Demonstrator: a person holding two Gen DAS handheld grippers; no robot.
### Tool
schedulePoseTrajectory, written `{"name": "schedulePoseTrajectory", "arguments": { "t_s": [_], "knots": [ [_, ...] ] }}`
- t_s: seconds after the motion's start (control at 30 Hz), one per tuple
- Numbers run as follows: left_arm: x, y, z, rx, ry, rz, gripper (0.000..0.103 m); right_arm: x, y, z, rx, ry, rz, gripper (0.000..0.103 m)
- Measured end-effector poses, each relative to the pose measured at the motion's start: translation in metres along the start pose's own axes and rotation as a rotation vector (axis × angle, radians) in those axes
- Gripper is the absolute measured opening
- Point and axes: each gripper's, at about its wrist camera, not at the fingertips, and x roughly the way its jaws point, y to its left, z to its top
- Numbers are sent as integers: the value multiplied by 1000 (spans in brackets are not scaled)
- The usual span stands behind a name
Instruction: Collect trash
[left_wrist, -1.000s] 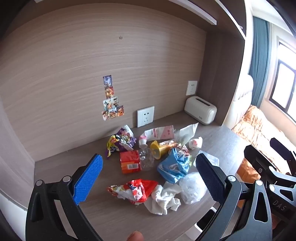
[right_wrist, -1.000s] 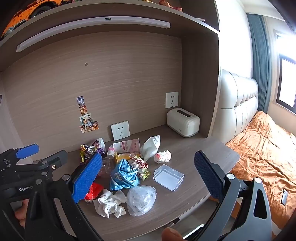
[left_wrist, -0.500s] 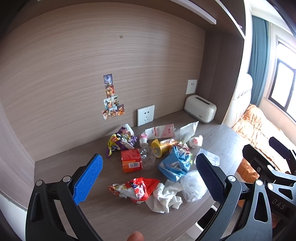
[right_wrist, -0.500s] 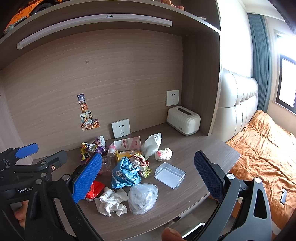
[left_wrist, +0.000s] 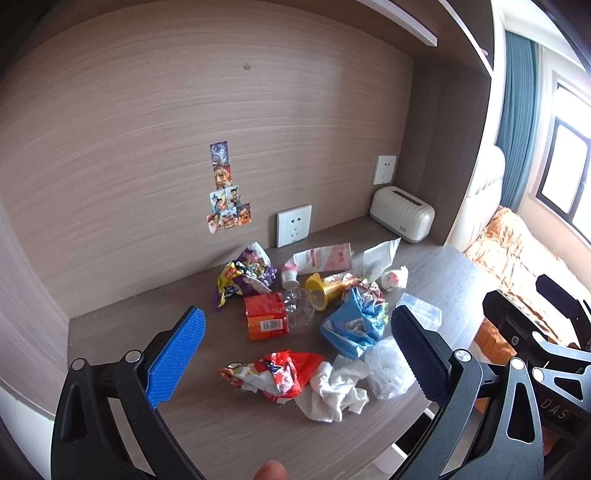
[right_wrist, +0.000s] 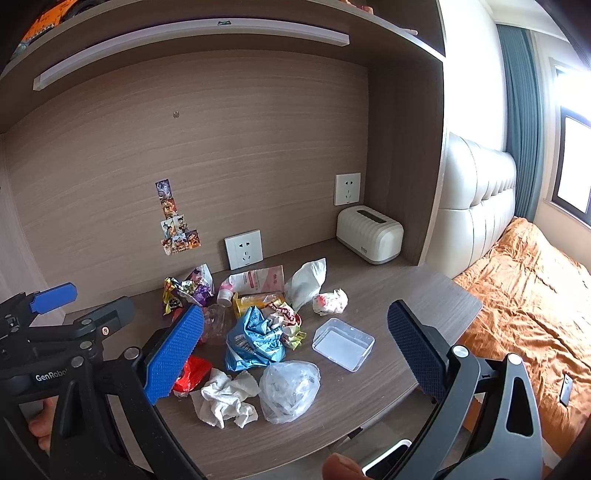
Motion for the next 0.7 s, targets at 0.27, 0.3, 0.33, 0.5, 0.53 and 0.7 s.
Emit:
{"name": "schedulePoseTrajectory", "arguments": {
  "t_s": [0.27,0.3,0.33,0.5,0.53,0.7],
  "knots": [
    [2,4,2,-2,-1,-5,98,0,0,-1,-1,1,-1,100],
    [2,4,2,-1,-1,-6,98,1,1,0,-2,1,-1,100],
    [3,5,3,0,-1,-7,98,1,1,0,-2,1,-2,100],
    [6,6,6,2,1,-11,98,1,2,0,-3,4,-3,100],
    [6,6,6,4,1,-10,98,1,2,0,-1,5,-3,100],
    [7,4,6,27,-7,7,98,4,2,1,3,12,-3,100]
  ]
}}
